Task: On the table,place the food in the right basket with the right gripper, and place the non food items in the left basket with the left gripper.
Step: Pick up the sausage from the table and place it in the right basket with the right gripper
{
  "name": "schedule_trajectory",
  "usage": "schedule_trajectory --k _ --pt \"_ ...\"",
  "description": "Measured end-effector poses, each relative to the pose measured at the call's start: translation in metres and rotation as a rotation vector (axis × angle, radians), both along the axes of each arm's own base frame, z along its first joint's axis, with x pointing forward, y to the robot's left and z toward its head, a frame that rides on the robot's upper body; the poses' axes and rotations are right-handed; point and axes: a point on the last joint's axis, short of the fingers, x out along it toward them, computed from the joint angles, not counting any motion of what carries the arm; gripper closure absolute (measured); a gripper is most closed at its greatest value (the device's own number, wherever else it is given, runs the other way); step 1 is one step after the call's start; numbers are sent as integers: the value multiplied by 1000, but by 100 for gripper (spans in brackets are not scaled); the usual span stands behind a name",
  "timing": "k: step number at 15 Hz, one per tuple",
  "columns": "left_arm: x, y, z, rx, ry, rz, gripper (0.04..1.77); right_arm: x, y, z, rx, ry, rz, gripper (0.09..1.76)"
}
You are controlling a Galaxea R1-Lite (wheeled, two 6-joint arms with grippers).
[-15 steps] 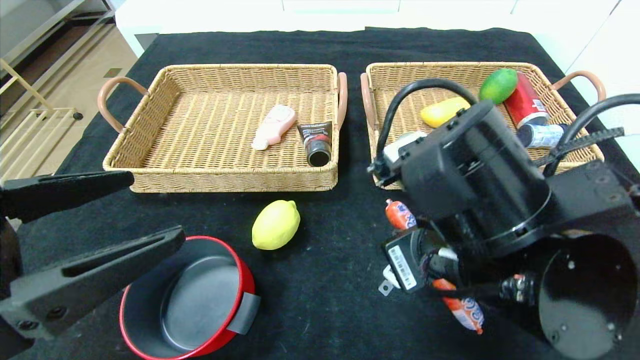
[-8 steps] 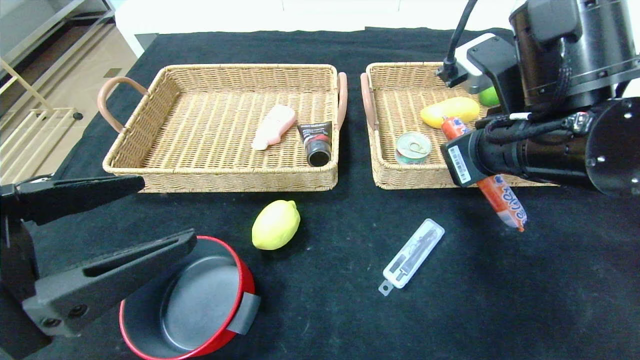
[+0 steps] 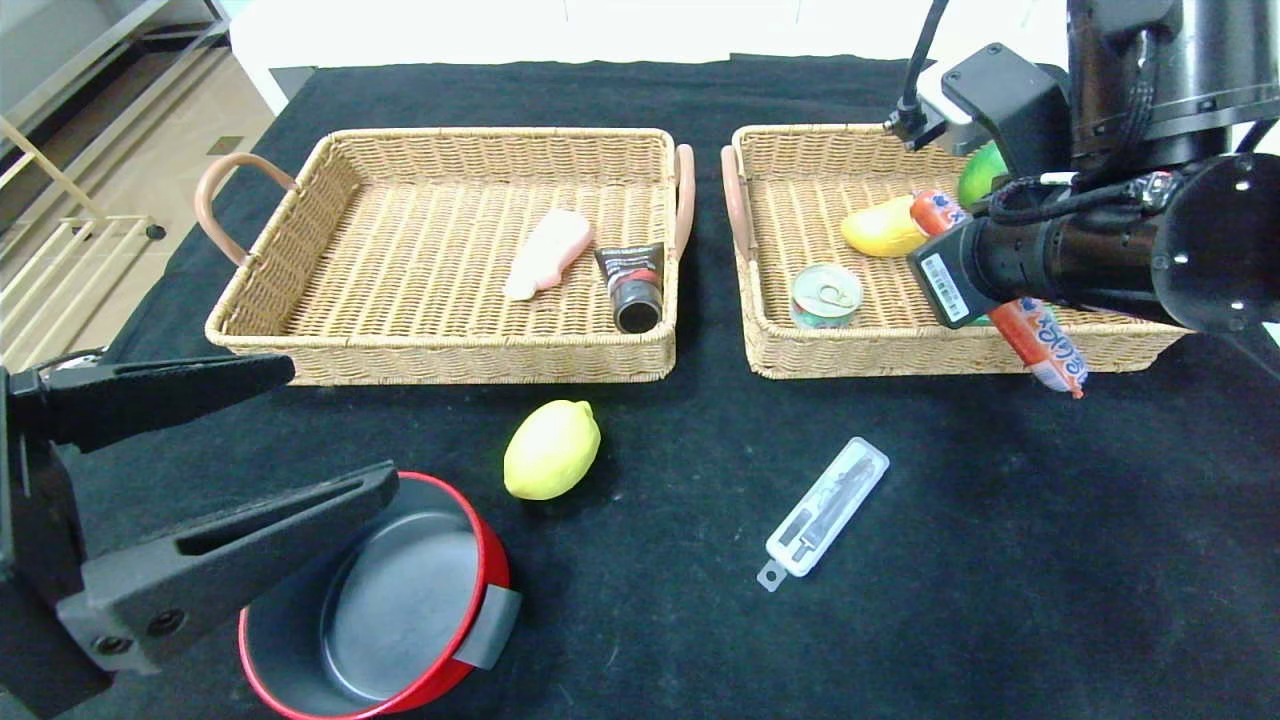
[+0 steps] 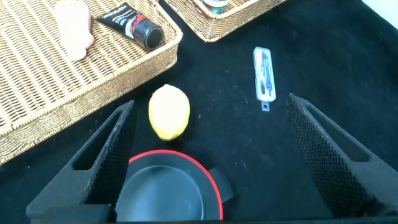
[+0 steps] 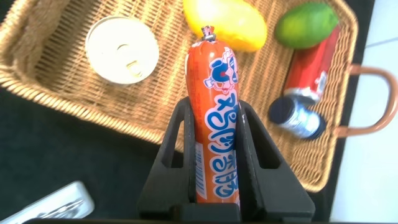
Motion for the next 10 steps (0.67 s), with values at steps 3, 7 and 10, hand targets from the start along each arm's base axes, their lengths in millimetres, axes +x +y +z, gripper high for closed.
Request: schedule_trajectory --k 3,7,10 --pt "0 0 0 0 1 0 9 13 -6 5 -51 -8 13 139" --pt "0 0 0 1 2 -1 9 36 -11 9 -125 -39 29 139" --pt "0 0 0 1 2 0 9 56 -10 8 -162 -67 15 139"
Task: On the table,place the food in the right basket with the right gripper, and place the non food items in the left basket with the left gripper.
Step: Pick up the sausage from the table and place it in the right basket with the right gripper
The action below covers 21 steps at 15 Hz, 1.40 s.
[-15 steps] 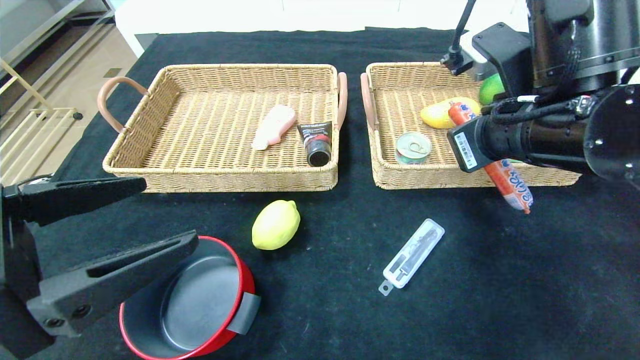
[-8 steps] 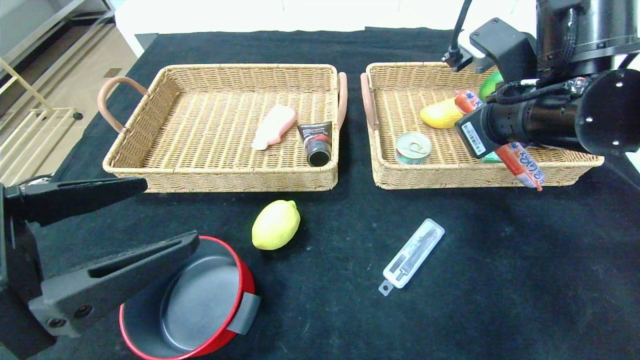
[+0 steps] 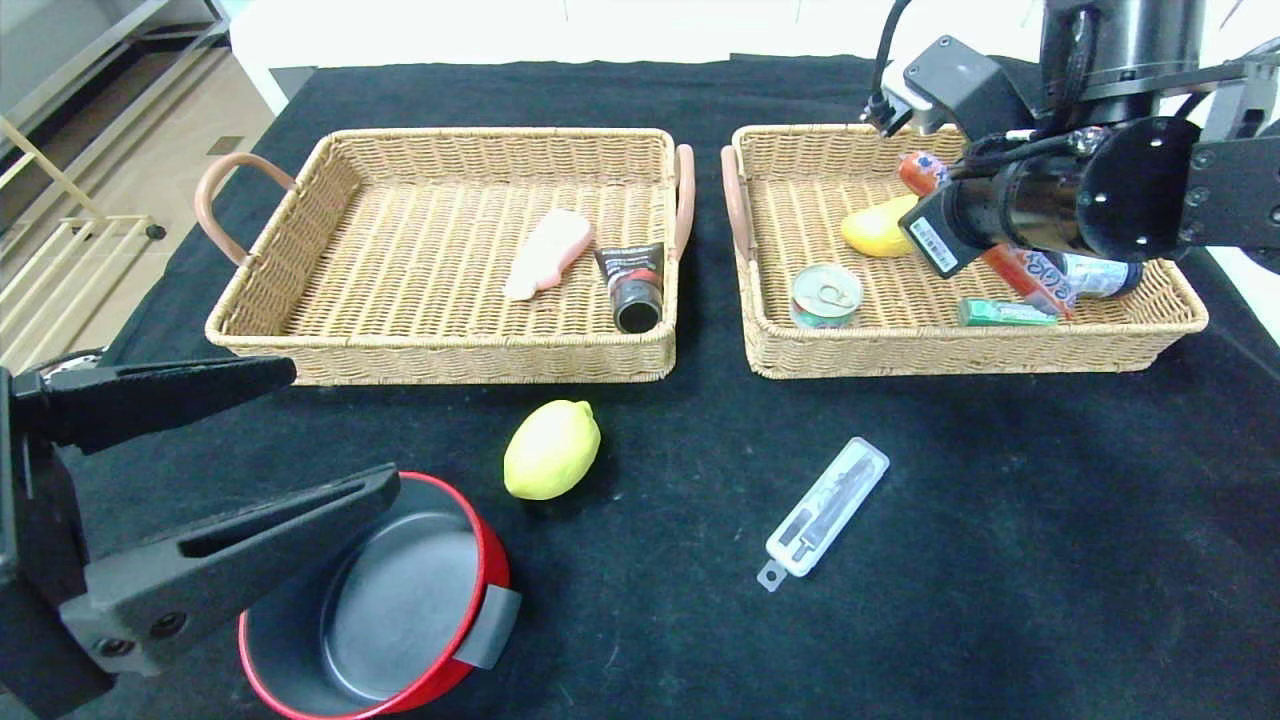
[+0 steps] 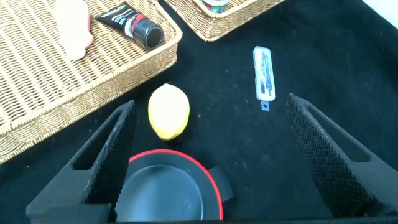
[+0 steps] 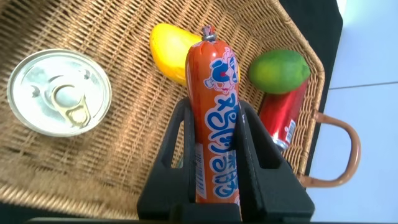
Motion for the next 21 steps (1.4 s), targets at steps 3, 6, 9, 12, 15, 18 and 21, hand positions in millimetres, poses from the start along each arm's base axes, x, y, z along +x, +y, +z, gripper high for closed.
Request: schedule_trajectory --k 3,6,9,12,15,18,21 --pt "0 0 0 -1 -2 1 9 15 6 -2 -3 -15 -4 139" --pt "0 0 0 0 0 1 9 25 11 -5 1 -26 -9 139" --pt "1 -1 -1 3 4 2 9 32 10 -11 -10 -18 -18 139" --pt "2 -1 -1 4 7 2 9 39 8 -10 -12 -46 -28 139" --pt "3 -2 -1 5 10 2 9 41 8 -10 -6 -50 -32 139" --pt "3 -2 -1 5 9 2 9 42 8 -10 -4 -53 -35 106" --pt "3 -2 -1 5 9 3 9 43 9 -9 6 -74 -34 77"
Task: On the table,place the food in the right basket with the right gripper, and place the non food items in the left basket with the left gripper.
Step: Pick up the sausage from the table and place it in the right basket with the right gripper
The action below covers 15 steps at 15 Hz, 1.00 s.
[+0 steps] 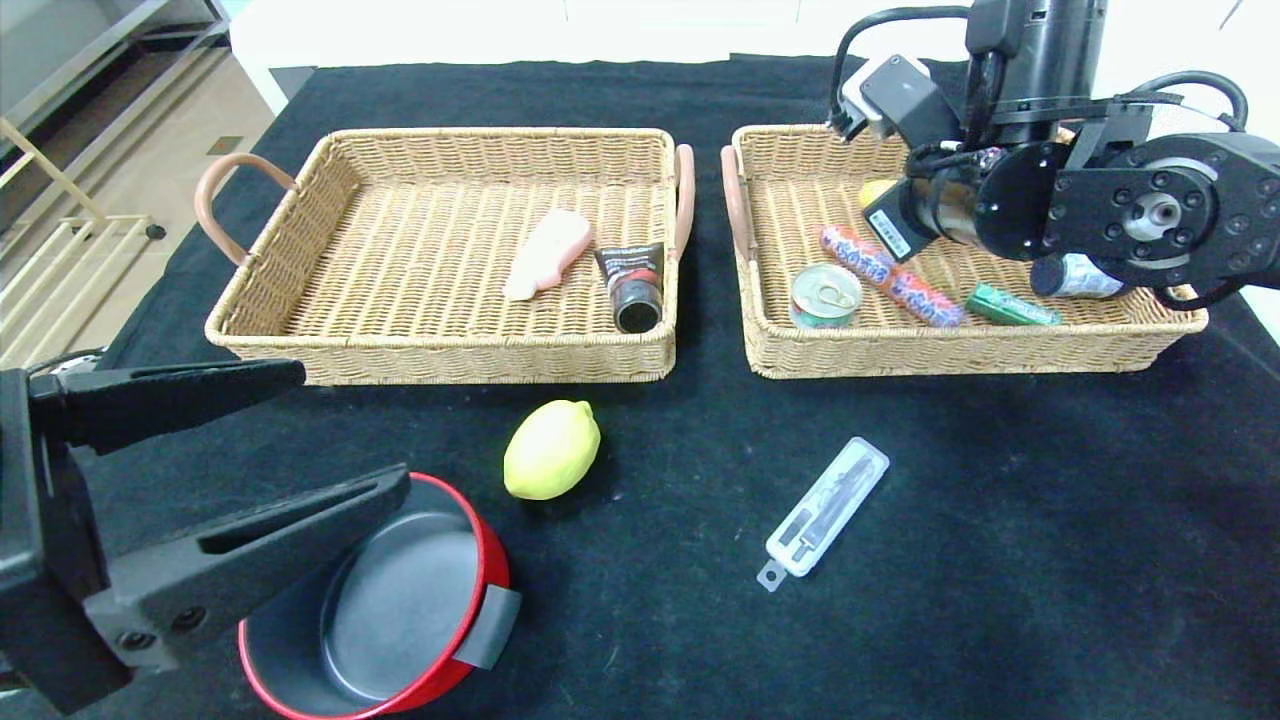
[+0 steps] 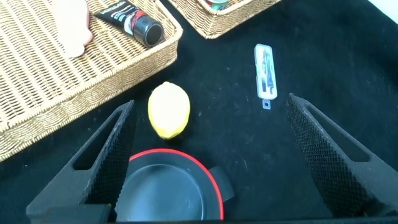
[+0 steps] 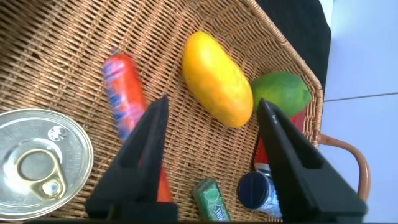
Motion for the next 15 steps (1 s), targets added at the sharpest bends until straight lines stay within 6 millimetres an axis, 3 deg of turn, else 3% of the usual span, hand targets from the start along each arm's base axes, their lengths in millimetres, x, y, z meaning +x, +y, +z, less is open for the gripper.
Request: schedule_trajectory --k 4,9,15 --pt "0 0 0 1 2 0 9 -5 3 -2 13 5 -16 52" --pt "1 0 -1 3 5 -1 9 -24 6 4 160 -18 -60 34" --pt "2 -1 -3 10 11 -4 9 -69 17 -7 398 115 -120 23"
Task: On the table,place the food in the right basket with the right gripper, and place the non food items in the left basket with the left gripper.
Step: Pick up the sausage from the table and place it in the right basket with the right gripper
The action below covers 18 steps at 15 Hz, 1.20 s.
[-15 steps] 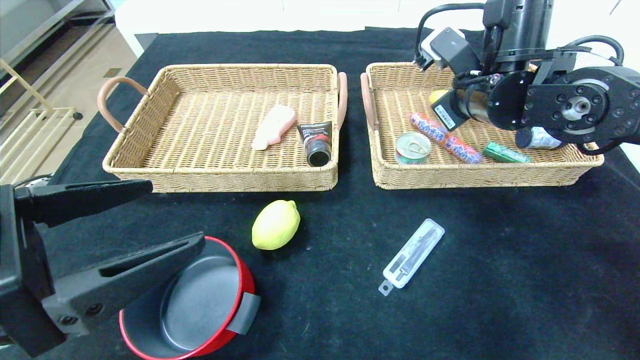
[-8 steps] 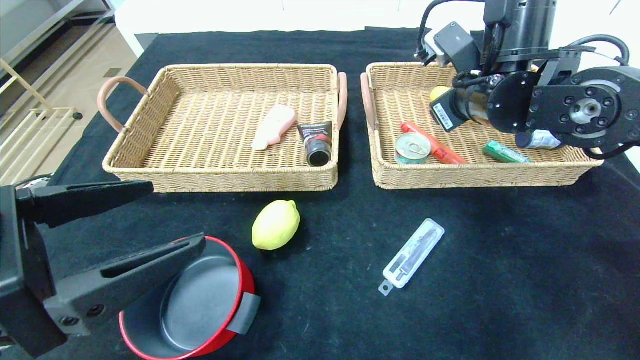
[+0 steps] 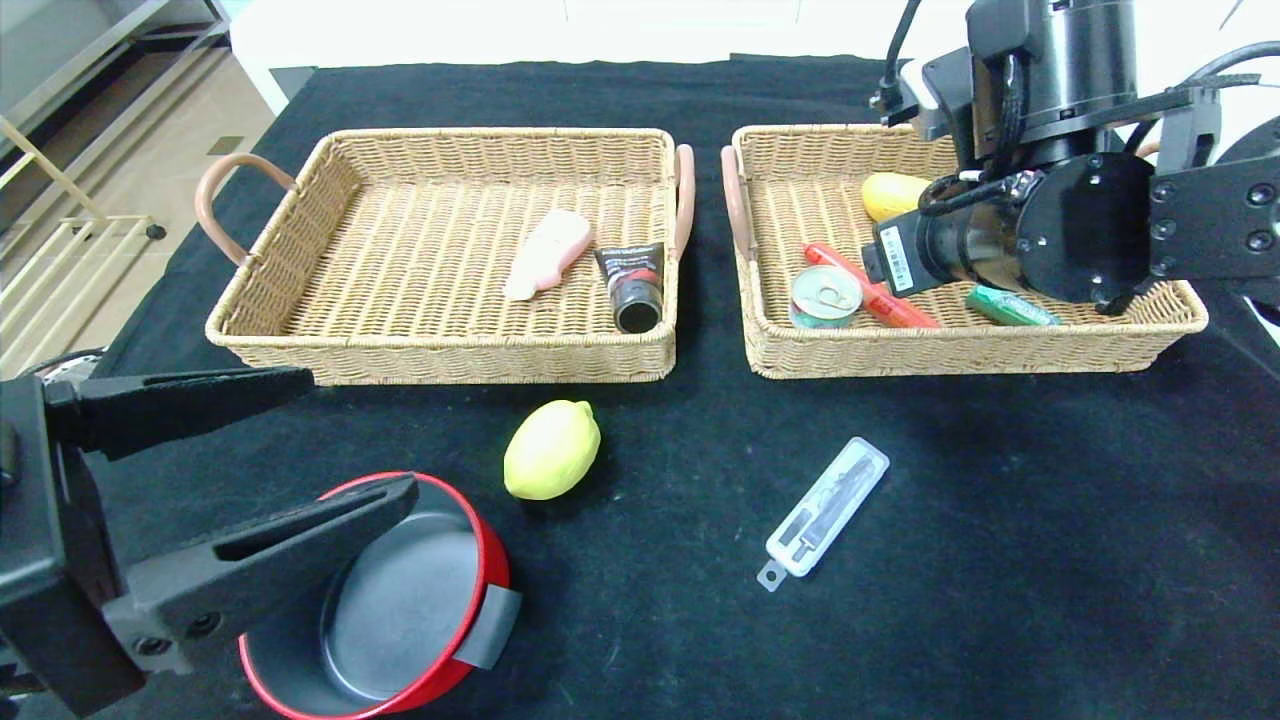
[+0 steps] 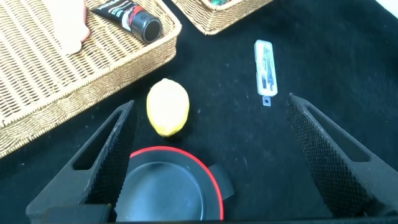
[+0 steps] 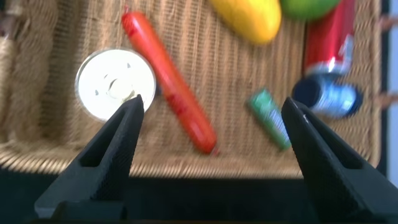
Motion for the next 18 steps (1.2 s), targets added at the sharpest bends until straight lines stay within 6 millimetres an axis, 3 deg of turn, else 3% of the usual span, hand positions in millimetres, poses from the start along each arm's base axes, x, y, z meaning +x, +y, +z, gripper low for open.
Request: schedule_trajectory --k 6,14,18 --pt "1 -1 -1 2 3 -2 9 -48 16 -15 225 162 -64 18" --pt "1 -1 -1 2 3 -3 9 -78 30 -29 493 333 -91 15" --pt "1 -1 -1 2 3 -3 9 -81 37 -43 589 460 -116 15"
